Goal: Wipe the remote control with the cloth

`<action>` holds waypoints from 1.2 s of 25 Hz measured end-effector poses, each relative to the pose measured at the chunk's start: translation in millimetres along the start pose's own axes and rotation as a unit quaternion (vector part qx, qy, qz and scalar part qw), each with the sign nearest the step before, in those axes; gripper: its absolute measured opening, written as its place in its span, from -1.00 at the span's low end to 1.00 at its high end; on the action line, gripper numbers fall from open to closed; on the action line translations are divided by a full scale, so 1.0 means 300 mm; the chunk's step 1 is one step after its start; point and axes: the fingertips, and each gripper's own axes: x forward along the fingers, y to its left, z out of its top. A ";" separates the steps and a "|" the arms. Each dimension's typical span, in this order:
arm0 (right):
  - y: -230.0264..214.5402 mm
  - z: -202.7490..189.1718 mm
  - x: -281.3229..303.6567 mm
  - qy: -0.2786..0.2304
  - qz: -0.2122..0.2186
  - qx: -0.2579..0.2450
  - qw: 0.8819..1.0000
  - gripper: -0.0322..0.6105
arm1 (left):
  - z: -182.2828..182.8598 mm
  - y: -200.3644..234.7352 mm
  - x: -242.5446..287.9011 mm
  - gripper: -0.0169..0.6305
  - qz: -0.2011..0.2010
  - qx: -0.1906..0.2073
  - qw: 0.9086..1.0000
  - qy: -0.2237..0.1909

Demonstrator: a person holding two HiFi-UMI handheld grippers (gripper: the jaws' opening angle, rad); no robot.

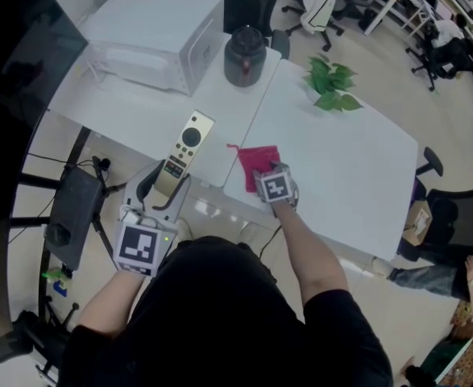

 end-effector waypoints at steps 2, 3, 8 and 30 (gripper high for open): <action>-0.002 -0.003 -0.003 0.002 -0.005 0.001 1.000 -0.30 | 0.000 0.001 -0.001 -0.30 0.000 -0.001 1.000 0.000; -0.001 -0.004 -0.005 0.003 -0.007 0.000 1.000 -0.37 | 0.000 0.001 -0.002 -0.30 0.001 -0.001 1.000 -0.001; 0.004 -0.007 -0.011 0.006 -0.012 -0.007 1.000 -0.57 | 0.000 0.004 -0.002 -0.30 0.000 0.001 1.000 0.000; 0.201 0.468 -0.717 -0.277 0.037 -0.075 0.957 -0.66 | 0.007 0.038 0.050 -0.30 0.019 0.006 1.000 -0.015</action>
